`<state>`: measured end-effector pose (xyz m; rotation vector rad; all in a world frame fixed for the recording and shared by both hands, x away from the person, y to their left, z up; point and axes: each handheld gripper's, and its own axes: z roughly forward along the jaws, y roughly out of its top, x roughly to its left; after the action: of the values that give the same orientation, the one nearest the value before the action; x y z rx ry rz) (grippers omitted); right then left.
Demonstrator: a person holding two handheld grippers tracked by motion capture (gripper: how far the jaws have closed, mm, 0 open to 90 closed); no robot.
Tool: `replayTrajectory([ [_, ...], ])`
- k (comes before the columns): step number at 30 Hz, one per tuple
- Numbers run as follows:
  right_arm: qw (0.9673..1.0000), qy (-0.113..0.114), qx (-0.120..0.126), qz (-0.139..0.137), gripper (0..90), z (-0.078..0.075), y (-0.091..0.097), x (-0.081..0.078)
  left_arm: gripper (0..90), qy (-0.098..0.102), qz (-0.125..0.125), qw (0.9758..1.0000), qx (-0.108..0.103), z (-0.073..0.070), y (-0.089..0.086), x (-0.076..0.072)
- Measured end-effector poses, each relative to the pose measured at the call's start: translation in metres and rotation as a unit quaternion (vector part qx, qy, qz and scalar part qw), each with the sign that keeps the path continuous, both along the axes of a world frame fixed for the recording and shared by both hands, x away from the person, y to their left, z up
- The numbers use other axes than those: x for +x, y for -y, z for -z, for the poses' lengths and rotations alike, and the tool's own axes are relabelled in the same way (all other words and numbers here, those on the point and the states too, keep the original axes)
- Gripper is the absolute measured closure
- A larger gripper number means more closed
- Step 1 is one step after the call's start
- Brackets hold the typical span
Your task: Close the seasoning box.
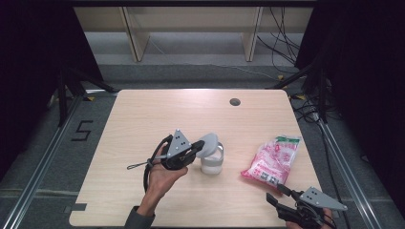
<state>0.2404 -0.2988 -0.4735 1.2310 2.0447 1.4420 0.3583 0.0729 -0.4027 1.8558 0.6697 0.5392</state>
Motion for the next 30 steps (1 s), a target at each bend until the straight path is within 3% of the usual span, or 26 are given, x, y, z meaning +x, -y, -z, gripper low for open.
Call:
replayTrajectory([
  [2, 0.9999, -0.010, 0.005, 0.002, 43.2, 0.000, -0.001, -0.001, 88.6, -0.003, -0.001, 1.0000, -0.004, 0.000, -0.001, 0.000],
  [7, 1.0000, -0.002, 0.002, 0.001, 43.2, 0.000, 0.000, 0.000, 84.3, -0.009, 0.001, 0.9998, -0.017, 0.001, -0.005, -0.002],
  [10, 1.0000, -0.006, 0.001, -0.001, 43.1, 0.000, 0.000, -0.001, 79.4, -0.023, 0.006, 0.9993, -0.030, 0.004, -0.009, -0.006],
  [11, 1.0000, 0.000, 0.005, 0.000, 42.6, 0.001, 0.000, 0.000, 72.0, -0.022, 0.013, 0.9992, -0.030, 0.005, -0.011, -0.006],
  [13, 1.0000, 0.000, 0.000, 0.000, 42.5, 0.001, 0.000, 0.000, 69.6, -0.024, 0.017, 0.9992, -0.027, 0.007, -0.013, -0.010],
  [15, 1.0000, 0.005, -0.007, -0.005, 41.6, 0.001, 0.001, 0.001, 59.5, -0.023, 0.024, 0.9989, -0.032, 0.009, -0.015, -0.014],
  [22, 0.9999, 0.006, -0.007, -0.004, 40.4, 0.002, 0.001, 0.002, 45.0, -0.016, 0.033, 0.9989, -0.029, 0.014, -0.016, -0.026],
  [27, 1.0000, 0.005, -0.008, -0.001, 40.1, 0.001, 0.000, 0.001, 40.0, -0.031, 0.030, 0.9984, -0.036, 0.023, -0.015, -0.035],
  [29, 0.9999, -0.014, 0.001, 0.005, 40.0, 0.001, -0.002, -0.001, 36.1, -0.042, 0.032, 0.9976, -0.045, 0.029, -0.014, -0.040],
  [30, 0.9999, 0.004, -0.010, 0.000, 39.9, 0.002, 0.000, 0.001, 35.5, -0.042, 0.032, 0.9976, -0.045, 0.029, -0.014, -0.040],
])
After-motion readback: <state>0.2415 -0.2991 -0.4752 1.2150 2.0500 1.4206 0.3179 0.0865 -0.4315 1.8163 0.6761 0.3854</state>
